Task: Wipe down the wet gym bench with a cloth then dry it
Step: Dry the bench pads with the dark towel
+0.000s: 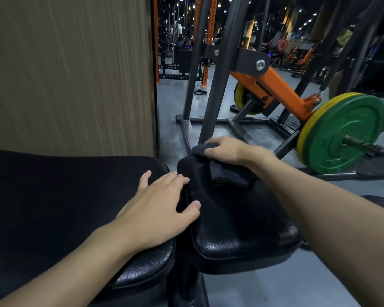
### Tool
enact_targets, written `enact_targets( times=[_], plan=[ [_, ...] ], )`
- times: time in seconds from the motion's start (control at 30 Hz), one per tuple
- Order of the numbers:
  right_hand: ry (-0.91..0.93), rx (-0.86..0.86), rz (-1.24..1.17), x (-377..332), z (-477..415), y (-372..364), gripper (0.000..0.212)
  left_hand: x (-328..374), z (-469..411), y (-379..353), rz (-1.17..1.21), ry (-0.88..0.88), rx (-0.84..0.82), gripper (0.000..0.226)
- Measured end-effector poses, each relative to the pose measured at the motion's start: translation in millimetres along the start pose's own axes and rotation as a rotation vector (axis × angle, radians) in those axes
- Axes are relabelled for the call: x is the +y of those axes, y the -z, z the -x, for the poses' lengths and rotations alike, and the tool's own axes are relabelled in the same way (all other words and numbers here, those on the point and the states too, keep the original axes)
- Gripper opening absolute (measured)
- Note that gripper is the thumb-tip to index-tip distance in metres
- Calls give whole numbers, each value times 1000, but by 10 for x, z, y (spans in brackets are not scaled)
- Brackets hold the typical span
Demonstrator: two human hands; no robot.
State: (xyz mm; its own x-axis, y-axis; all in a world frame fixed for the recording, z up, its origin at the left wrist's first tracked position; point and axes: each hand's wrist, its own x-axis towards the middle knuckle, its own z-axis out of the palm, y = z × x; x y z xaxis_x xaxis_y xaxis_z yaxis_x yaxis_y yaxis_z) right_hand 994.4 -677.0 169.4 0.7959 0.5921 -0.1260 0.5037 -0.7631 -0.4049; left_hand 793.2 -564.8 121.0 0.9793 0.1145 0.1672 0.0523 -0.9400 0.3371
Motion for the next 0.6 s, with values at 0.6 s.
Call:
enact_targets(
  times=[0.6],
  plan=[
    [-92,307,118,435,497,-169,51,-35,34,20,81,-7,71,20]
  ],
)
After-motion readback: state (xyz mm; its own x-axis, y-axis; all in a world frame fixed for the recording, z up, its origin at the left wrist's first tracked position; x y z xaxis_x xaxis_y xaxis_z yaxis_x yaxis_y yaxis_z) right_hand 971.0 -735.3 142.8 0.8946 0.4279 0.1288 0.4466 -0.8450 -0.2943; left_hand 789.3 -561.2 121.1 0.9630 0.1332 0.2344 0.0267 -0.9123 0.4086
